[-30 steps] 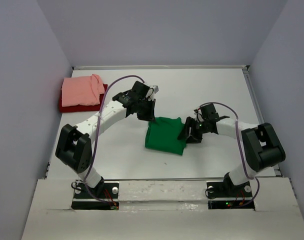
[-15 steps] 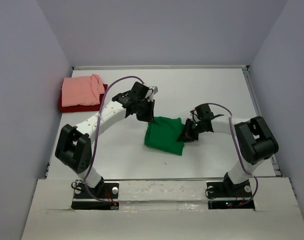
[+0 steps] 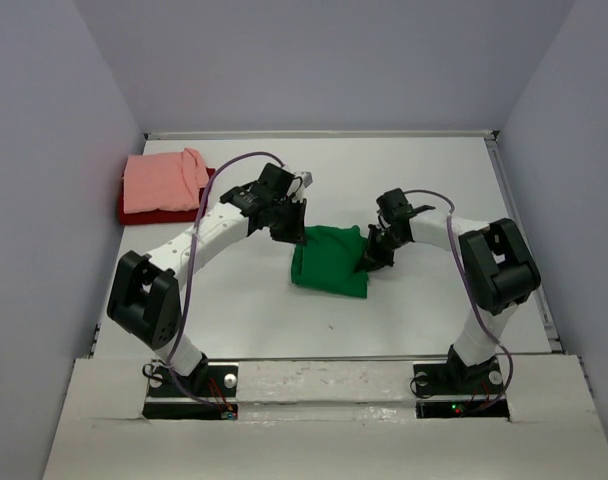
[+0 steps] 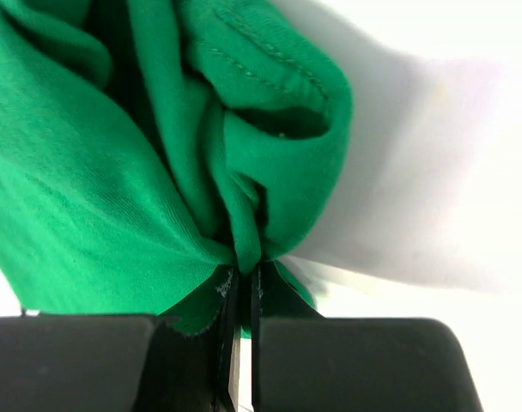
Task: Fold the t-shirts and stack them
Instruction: Neatly place the folded tshirt to the corner
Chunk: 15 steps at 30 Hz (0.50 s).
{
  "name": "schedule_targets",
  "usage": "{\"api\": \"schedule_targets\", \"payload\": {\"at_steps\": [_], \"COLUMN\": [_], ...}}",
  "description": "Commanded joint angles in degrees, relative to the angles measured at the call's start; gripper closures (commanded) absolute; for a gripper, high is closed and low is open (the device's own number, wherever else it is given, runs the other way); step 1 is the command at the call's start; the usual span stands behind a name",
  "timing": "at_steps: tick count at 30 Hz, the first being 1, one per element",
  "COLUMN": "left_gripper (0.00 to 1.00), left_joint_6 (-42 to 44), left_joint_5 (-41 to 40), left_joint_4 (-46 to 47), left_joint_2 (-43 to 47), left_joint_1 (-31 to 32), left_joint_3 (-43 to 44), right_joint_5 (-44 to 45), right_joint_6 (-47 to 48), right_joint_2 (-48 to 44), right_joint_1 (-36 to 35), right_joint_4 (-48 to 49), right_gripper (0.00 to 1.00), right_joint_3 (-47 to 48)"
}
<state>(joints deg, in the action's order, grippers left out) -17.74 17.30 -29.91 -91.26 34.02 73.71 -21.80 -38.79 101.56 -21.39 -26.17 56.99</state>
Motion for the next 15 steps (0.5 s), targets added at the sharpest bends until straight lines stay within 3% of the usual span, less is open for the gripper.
{"api": "schedule_targets", "payload": {"at_steps": [1, 15], "left_gripper": [0.98, 0.98], "left_joint_6": [0.77, -0.10], "left_joint_5": [2.03, 3.79], "left_joint_4": [0.38, 2.05], "left_joint_2": [3.20, 0.74], "left_joint_1": [-0.36, -0.36], "left_joint_3": [-0.59, -0.32], "right_joint_5": [14.15, 26.63], "right_joint_6": [3.98, 8.19], "right_joint_2": [5.22, 11.29], "right_joint_1": [0.29, 0.29], "right_joint_4": [-7.12, -17.76], "right_gripper": [1.00, 1.00], "right_joint_3": [7.24, 24.12]}}
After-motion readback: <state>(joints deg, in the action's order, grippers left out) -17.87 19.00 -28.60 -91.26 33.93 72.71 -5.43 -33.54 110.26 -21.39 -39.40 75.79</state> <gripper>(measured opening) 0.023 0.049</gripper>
